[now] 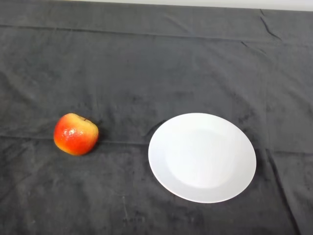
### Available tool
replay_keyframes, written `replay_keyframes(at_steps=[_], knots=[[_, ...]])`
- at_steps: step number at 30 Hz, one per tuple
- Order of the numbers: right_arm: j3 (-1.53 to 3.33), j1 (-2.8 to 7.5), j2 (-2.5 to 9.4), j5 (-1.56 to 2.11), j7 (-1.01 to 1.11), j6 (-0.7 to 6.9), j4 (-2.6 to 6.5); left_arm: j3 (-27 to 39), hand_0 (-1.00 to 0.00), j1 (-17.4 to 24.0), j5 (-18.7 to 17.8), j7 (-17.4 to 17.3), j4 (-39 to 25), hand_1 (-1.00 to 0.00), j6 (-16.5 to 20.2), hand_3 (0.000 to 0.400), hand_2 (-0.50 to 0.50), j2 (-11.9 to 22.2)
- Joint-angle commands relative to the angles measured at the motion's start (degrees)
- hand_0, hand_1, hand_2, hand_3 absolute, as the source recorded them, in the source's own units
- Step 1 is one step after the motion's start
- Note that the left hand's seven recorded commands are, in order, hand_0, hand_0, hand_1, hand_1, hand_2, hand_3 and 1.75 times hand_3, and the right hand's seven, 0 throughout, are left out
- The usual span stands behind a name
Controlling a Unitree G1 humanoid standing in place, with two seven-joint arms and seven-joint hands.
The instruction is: Move the apple to the plate
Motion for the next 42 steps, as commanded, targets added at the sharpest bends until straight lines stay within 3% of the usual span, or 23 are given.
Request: replay_keyframes(at_steps=[1,24,42], knots=[[0.98,3.59,1.96,-0.81,0.66,0.42,1.65,-1.34,0.0,-2.29,1.12,-0.81,-2.66,0.0,0.83,0.0,0.0,-0.62],[0.92,3.77,1.97,-0.74,0.72,0.63,1.27,-11.29,0.0,-5.41,10.97,-6.78,-4.11,0.0,-2.1,0.0,0.0,-5.13],[0.87,3.87,1.97,-0.71,0.76,0.75,1.05,-18.63,0.0,-7.52,18.23,-7.99,-3.73,0.0,-5.06,0.0,0.0,-9.79]])
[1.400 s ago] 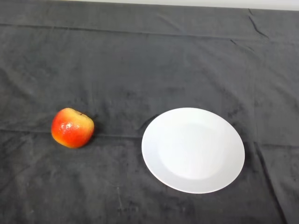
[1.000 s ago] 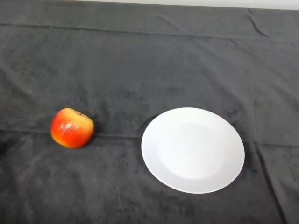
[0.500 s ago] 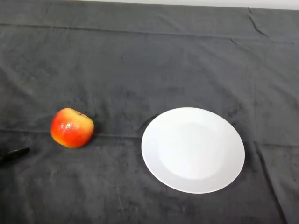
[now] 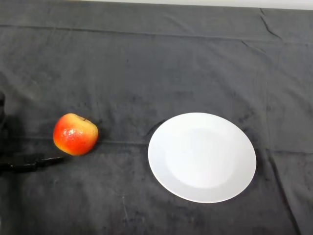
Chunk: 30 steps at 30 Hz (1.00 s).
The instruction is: Move the apple to the plate
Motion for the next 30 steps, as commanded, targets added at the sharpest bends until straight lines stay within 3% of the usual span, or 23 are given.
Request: replay_keyframes(at_steps=[1,30], knots=[[1.01,3.89,2.05,-0.79,0.76,0.74,1.23,-1.75,0.0,-2.22,1.6,-1.13,-1.94,0.0,-0.95,0.0,0.0,-0.74],[0.98,3.91,2.04,-0.79,0.79,0.8,1.17,-12.78,0.0,-2.98,10.97,-3.04,-0.43,0.0,-7.26,0.0,0.0,-5.42]])
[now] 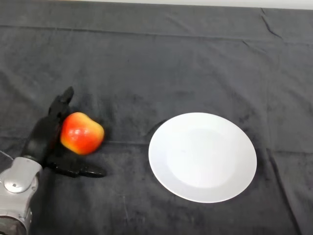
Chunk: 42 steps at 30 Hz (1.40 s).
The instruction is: Move the apple to the plate
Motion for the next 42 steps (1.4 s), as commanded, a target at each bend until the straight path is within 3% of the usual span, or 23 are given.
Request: replay_keyframes(at_steps=[1,2,3,4,6,8,9,10,11,12,26,42], knots=[[1.02,3.91,2.19,-0.79,0.79,0.72,1.25,-2.25,0.0,-0.61,2.02,-1.26,-0.27,0.0,-1.04,0.0,0.0,-0.98],[1.02,3.91,2.19,-0.79,0.79,0.72,1.26,-2.54,-0.09,-0.51,2.23,-1.33,-0.2,-0.07,-1.19,0.038,-0.01,-0.97],[1.02,3.91,2.19,-0.79,0.79,0.72,1.26,-2.83,-0.33,-0.45,2.44,-1.42,-0.11,-0.5,-1.28,0.201,0.09,-0.93],[1.02,3.9,2.19,-0.79,0.79,0.71,1.27,-3.09,-0.35,-0.42,2.64,-1.49,-0.02,-0.53,-1.32,0.21,0.09,-0.87],[1.02,3.9,2.19,-0.79,0.79,0.71,1.27,-3.58,-0.47,-0.44,3.03,-1.57,0.17,-0.71,-1.31,0.282,0.12,-0.76],[1.02,3.89,2.19,-0.8,0.79,0.71,1.28,-4.03,-0.55,-0.49,3.43,-1.55,0.33,-0.77,-1.25,0.309,0.11,-0.62],[1.02,3.89,2.19,-0.8,0.79,0.7,1.29,-4.26,-0.67,-0.54,3.65,-1.5,0.4,-0.85,-1.18,0.34,0.09,-0.54],[1.02,3.89,2.19,-0.8,0.79,0.7,1.29,-4.44,-0.72,-0.63,3.84,-1.44,0.47,-0.88,-1.09,0.351,0.08,-0.47],[1.02,3.89,2.19,-0.8,0.79,0.7,1.3,-4.63,-0.96,-0.79,4.04,-1.35,0.55,-0.94,-0.95,0.384,-0.01,-0.39],[1.02,3.88,2.19,-0.8,0.79,0.7,1.3,-4.81,-1.0,-0.94,4.24,-1.22,0.61,-0.96,-0.83,0.4,-0.02,-0.34],[1.03,3.85,2.2,-0.82,0.78,0.67,1.37,-6.34,-1.0,-2.6,6.19,1.83,0.8,-1.0,-0.1,0.4,0.0,-0.34],[1.03,3.81,2.19,-0.84,0.77,0.62,1.45,-8.03,-1.0,-8.89,8.12,5.16,0.43,-1.0,-0.63,0.4,0.0,-2.02]])
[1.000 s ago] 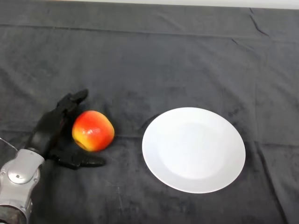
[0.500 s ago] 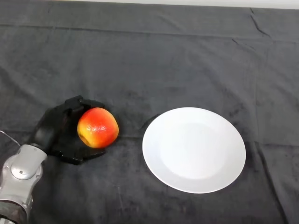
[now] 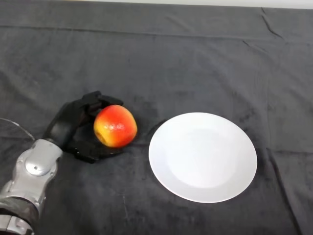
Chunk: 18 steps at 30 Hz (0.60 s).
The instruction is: Move the apple to the plate
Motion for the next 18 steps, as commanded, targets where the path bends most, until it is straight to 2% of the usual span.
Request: replay_keyframes(at_steps=[1,18], knots=[[1.08,3.84,2.29,-0.87,0.77,0.62,1.47,-0.86,-1.0,-2.67,1.53,0.77,0.4,-1.0,-0.67,0.4,0.0,-0.57],[1.1,3.75,2.29,-0.9,0.75,0.53,1.65,-5.35,-1.0,-8.2,5.72,5.31,0.69,-1.0,-2.71,0.4,0.0,-4.3]])
